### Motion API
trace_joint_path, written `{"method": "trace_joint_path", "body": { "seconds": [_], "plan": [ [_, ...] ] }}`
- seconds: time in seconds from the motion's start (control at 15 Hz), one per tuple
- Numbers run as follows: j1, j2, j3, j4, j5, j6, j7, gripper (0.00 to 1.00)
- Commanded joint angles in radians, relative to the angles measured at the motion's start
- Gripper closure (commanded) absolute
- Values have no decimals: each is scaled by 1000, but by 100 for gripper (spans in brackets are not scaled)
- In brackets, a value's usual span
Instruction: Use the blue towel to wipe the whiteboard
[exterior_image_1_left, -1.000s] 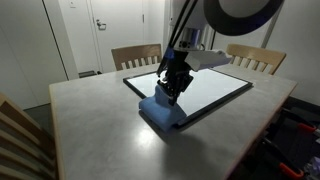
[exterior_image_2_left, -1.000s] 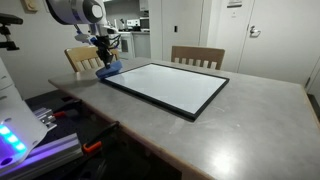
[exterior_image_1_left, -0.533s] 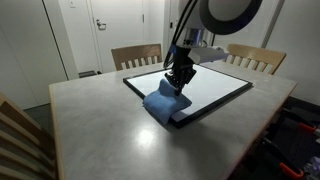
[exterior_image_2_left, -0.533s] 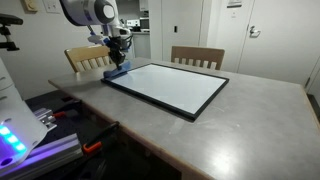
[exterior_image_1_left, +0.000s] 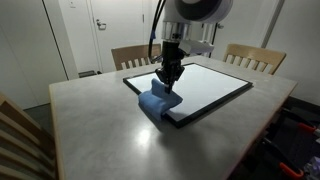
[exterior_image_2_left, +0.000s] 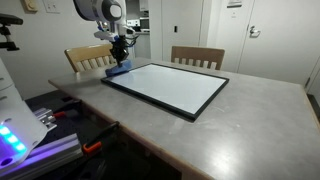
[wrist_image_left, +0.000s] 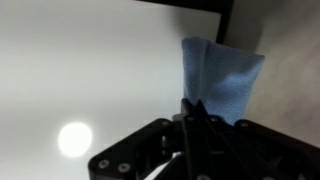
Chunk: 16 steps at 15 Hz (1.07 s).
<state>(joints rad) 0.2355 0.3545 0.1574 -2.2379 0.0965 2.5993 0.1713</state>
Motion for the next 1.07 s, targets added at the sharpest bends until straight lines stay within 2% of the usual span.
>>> {"method": "trace_joint_path", "body": {
  "seconds": [0.0,0.27,0.6,1.0],
  "plan": [
    [-66,63,43,73,59,-95,-141,99],
    [-99,72,34,67,66,-131,-201,99],
    [-129,71,24,28,56,-91,-237,99],
    [-112,84,-22,-26,19,-74,-165,99]
  ]
}}
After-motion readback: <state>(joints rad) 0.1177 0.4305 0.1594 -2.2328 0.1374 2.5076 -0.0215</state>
